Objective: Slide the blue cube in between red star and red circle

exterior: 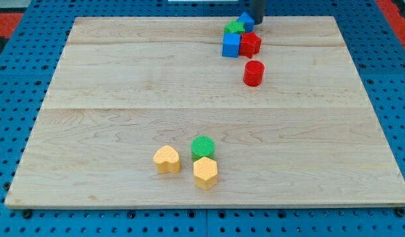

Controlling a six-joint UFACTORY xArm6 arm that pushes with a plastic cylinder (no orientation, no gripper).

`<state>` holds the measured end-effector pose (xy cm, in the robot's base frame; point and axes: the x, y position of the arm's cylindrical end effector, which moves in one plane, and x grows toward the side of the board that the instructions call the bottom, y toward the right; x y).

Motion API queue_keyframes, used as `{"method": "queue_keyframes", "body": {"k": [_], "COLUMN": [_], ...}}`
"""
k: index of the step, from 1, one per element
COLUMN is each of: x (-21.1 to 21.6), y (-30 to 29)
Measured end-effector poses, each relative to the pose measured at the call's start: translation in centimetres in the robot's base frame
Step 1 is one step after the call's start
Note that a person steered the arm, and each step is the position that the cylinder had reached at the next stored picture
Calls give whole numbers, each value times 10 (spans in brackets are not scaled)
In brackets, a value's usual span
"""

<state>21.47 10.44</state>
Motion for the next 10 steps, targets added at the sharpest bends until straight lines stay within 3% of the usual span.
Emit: {"method": "queue_keyframes", "body": {"k": [1,2,4,9,10], "x": [33,40,34,145,144], "y": [-11,-11,-77,-66,-63]}}
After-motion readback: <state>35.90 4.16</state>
